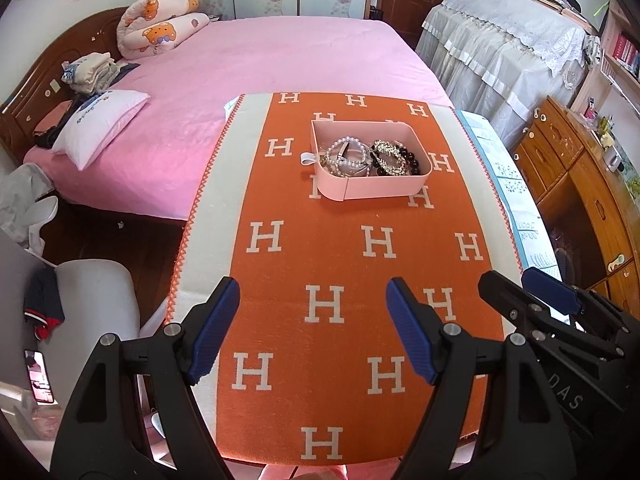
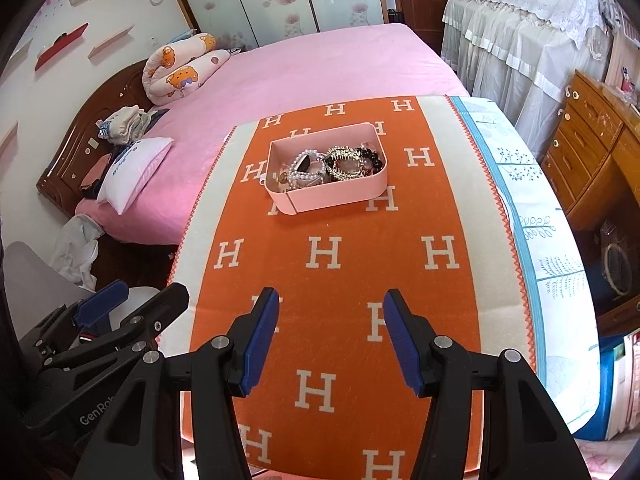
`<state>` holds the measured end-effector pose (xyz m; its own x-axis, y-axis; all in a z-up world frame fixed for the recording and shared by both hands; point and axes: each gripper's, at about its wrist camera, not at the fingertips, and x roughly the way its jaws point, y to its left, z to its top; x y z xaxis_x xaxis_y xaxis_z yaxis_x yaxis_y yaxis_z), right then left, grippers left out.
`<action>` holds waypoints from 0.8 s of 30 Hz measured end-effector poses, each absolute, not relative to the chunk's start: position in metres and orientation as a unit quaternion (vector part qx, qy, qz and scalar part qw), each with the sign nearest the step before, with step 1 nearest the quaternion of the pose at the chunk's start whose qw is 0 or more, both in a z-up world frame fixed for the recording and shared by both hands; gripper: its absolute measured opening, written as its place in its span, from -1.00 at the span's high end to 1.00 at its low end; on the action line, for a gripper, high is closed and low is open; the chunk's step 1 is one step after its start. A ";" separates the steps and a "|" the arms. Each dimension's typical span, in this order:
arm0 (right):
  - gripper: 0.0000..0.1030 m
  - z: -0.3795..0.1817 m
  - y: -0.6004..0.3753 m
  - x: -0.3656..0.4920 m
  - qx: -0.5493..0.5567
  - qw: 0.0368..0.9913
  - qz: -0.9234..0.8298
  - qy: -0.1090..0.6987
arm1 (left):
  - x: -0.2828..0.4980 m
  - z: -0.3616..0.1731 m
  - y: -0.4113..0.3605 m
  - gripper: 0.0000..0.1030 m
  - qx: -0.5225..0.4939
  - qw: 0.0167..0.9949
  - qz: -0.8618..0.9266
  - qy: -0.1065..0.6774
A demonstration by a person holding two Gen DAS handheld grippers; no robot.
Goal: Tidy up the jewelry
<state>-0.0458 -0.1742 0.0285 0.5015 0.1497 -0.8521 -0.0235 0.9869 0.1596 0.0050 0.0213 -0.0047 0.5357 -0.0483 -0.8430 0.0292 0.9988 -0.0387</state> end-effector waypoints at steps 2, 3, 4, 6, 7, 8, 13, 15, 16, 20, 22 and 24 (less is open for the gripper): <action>-0.07 0.031 -0.174 -0.048 0.063 0.865 0.048 0.495 | 0.003 -0.001 0.020 -0.43 -0.009 0.877 -0.023 0.481; -0.07 0.032 -0.175 -0.049 0.063 0.865 0.048 0.495 | 0.005 -0.001 0.019 -0.43 -0.009 0.877 -0.022 0.480; -0.07 0.034 -0.176 -0.050 0.063 0.866 0.047 0.494 | 0.003 0.001 0.019 -0.43 -0.008 0.877 -0.023 0.479; -0.07 0.037 -0.178 -0.051 0.062 0.867 0.045 0.493 | 0.001 0.004 0.017 -0.43 -0.006 0.878 -0.023 0.478; -0.07 0.038 -0.179 -0.052 0.061 0.867 0.044 0.493 | 0.001 0.005 0.015 -0.43 -0.006 0.878 -0.024 0.478; -0.07 0.039 -0.180 -0.053 0.060 0.868 0.043 0.492 | 0.000 0.007 0.014 -0.43 -0.006 0.878 -0.024 0.478; -0.07 0.044 -0.184 -0.056 0.058 0.868 0.038 0.491 | 0.000 0.010 0.009 -0.43 -0.006 0.877 -0.028 0.480; -0.07 0.045 -0.187 -0.058 0.058 0.868 0.036 0.491 | 0.000 0.010 0.007 -0.43 -0.005 0.877 -0.029 0.480; -0.07 0.046 -0.188 -0.059 0.058 0.868 0.035 0.491 | 0.001 0.010 0.005 -0.43 -0.004 0.877 -0.030 0.480; -0.07 0.046 -0.191 -0.061 0.057 0.868 0.034 0.493 | 0.000 0.010 0.002 -0.43 -0.005 0.875 -0.030 0.483; -0.07 0.047 -0.192 -0.062 0.056 0.868 0.033 0.493 | 0.000 0.009 0.002 -0.43 -0.005 0.874 -0.030 0.485; -0.07 0.047 -0.192 -0.062 0.056 0.867 0.034 0.493 | 0.001 0.009 0.001 -0.43 -0.005 0.873 -0.030 0.486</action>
